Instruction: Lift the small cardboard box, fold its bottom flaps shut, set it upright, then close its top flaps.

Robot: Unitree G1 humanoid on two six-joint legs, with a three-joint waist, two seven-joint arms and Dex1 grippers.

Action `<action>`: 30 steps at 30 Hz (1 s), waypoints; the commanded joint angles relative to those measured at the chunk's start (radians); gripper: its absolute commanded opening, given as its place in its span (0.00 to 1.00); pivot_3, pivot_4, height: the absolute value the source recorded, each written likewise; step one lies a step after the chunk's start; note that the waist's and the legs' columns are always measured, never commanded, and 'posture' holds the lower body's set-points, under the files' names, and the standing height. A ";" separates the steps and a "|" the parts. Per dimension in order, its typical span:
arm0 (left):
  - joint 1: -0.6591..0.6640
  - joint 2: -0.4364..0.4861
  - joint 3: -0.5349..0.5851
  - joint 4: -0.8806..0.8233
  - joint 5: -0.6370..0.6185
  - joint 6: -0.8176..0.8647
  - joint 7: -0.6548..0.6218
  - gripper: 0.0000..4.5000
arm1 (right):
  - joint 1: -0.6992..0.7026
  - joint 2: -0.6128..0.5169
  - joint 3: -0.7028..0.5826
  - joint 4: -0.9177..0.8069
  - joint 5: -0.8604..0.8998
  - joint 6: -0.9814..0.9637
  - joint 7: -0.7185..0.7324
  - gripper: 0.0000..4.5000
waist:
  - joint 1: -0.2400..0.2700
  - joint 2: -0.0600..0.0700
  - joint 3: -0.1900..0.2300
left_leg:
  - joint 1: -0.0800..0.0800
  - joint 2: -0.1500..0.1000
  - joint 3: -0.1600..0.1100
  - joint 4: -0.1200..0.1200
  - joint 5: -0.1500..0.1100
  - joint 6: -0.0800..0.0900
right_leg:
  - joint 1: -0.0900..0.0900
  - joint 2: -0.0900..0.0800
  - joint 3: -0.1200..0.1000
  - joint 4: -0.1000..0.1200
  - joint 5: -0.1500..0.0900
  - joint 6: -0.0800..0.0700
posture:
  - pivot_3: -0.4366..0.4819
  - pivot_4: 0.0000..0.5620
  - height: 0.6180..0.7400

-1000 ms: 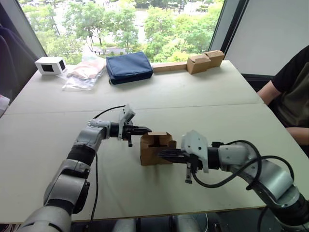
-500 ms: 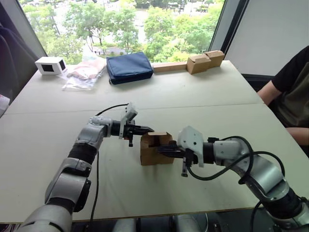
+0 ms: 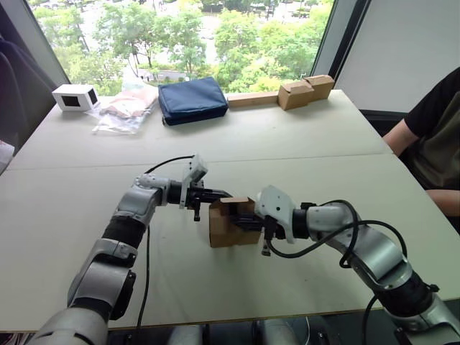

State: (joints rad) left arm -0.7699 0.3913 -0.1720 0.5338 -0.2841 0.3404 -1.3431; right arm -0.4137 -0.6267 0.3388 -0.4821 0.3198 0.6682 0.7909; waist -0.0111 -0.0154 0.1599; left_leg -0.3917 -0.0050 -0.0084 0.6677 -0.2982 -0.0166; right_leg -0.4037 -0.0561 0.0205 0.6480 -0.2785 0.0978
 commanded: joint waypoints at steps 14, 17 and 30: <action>0.254 0.183 0.236 -0.545 -0.202 0.296 0.204 0.01 | 0.013 0.069 -0.050 0.052 0.002 -0.065 0.002 0.00 | -0.004 0.000 0.000 | 0.000 0.001 0.000 0.000 0.000 0.000 | -0.001 -0.002 0.001 0.000 0.000 0.000 | 0.48 0.27 1.00; 0.356 0.242 0.275 -0.751 -0.299 0.430 0.239 0.01 | 0.011 0.078 -0.062 0.060 0.007 -0.069 0.011 0.00 | 0.000 0.000 0.000 | 0.000 0.001 0.000 0.000 0.000 0.000 | 0.000 -0.004 0.002 0.000 0.000 0.000 | 0.48 0.27 1.00; 0.494 0.240 0.220 -0.989 -0.409 0.537 0.401 0.01 | -0.012 0.102 -0.055 0.102 -0.003 -0.097 0.029 0.00 | -0.001 0.000 0.000 | 0.001 0.000 -0.001 -0.001 0.000 0.000 | 0.000 -0.005 0.001 0.000 0.000 0.000 | 0.48 0.27 1.00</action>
State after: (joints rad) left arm -0.2716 0.6312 0.0578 -0.4358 -0.6943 0.9027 -0.9500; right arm -0.4080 -0.5304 0.2960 -0.3660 0.3169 0.5905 0.8167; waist -0.0118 -0.0152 0.1598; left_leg -0.3911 -0.0053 -0.0090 0.6672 -0.2982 -0.0169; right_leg -0.4034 -0.0612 0.0218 0.6482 -0.2785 0.0976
